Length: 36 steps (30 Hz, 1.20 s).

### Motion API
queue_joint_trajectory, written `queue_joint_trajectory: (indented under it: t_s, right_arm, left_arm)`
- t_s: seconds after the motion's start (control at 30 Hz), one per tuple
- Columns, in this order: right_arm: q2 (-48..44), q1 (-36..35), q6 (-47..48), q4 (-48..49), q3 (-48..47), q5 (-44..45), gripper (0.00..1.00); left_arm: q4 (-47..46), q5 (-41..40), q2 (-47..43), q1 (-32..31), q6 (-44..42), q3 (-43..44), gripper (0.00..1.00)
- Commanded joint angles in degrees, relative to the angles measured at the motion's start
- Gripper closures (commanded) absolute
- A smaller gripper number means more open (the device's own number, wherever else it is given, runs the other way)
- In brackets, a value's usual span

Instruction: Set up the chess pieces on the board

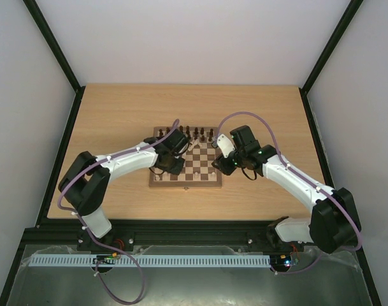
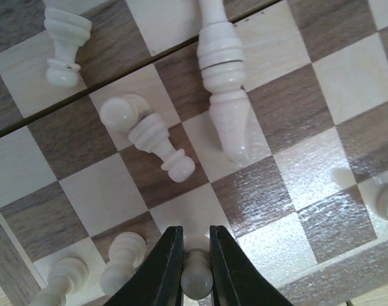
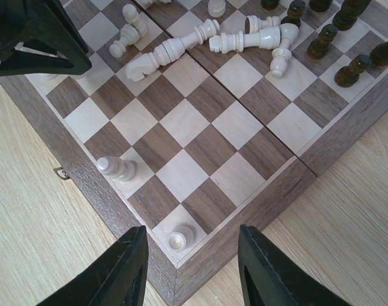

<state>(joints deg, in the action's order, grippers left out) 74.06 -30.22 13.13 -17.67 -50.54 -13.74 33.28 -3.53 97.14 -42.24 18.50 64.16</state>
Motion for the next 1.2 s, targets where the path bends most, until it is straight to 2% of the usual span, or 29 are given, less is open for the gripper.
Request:
queue_joint_trajectory:
  t_s: [0.0,0.57,0.93,1.17]
  right_arm:
    - [0.8,0.3,0.9,-0.2,0.7,-0.3,0.6]
    - [1.4,0.2,1.2,-0.4,0.7,-0.3,0.6]
    - [1.3,0.2,1.1,-0.5,0.7,-0.7,0.59]
    - [1.3,0.3,1.2,-0.4,0.7,-0.8,0.6]
  left_arm:
    - [-0.5,-0.9,1.2,0.9,0.7,-0.4,0.9]
    - [-1.4,0.3,2.7,1.1,0.4,-0.7,0.86]
    - [1.6,0.2,-2.9,1.3,-0.8,3.7,0.71]
    - [-0.3,-0.5,-5.1,9.6,-1.3,4.9,0.59]
